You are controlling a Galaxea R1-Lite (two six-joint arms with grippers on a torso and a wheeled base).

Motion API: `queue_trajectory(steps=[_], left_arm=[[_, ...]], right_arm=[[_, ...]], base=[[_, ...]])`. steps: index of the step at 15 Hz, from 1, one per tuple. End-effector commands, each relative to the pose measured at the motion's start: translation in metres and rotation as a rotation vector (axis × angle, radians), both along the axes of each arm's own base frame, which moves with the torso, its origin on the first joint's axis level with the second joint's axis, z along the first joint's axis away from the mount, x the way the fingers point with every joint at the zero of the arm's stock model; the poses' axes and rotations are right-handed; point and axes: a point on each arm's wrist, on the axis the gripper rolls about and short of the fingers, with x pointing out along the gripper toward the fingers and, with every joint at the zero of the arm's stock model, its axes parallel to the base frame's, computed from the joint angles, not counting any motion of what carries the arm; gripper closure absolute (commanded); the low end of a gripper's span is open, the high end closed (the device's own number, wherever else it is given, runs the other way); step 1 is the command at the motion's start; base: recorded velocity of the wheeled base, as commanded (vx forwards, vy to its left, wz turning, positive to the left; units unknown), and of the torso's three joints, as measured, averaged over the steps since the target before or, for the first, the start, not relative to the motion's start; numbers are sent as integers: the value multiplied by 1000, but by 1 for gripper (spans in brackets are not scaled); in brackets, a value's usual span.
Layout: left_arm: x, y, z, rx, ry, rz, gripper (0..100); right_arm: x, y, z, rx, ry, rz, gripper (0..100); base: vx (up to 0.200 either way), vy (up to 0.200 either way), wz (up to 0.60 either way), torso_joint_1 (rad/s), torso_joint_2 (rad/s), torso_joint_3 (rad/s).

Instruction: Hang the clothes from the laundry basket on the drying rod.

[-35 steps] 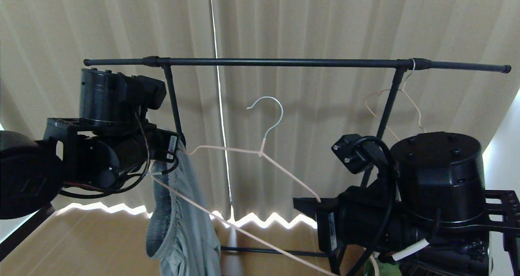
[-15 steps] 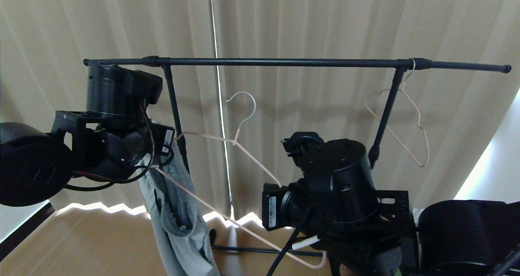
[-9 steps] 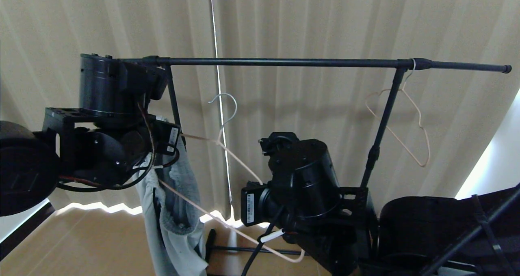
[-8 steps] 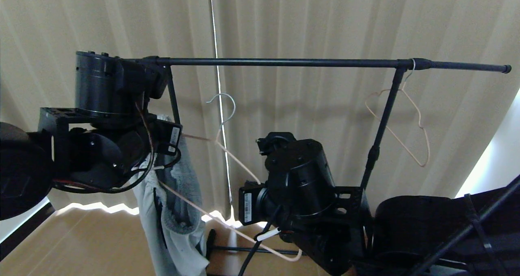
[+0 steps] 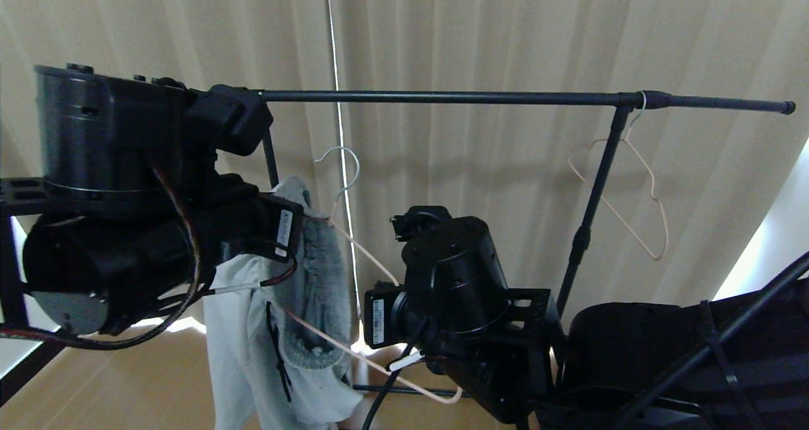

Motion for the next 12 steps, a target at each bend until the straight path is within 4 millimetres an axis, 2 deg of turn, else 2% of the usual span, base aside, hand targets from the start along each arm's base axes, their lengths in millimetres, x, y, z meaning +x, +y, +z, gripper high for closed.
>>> queue_trajectory(steps=[1,8,12], left_arm=[[-18,9,5,-36,-9,-96,100],[-29,8,-10,-40,-36,-186,100],[-33,9,-11,-41,-37,-197,100]], right_arm=[[-2,-4,7,17,-9,-1,100],[-9,-16,28,104,-70,-1,100],[-13,-21,28,104,-121,18,100]], base=[[0,0,0,0,0,0],[0,0,0,0,0,0],[0,0,0,0,0,0]])
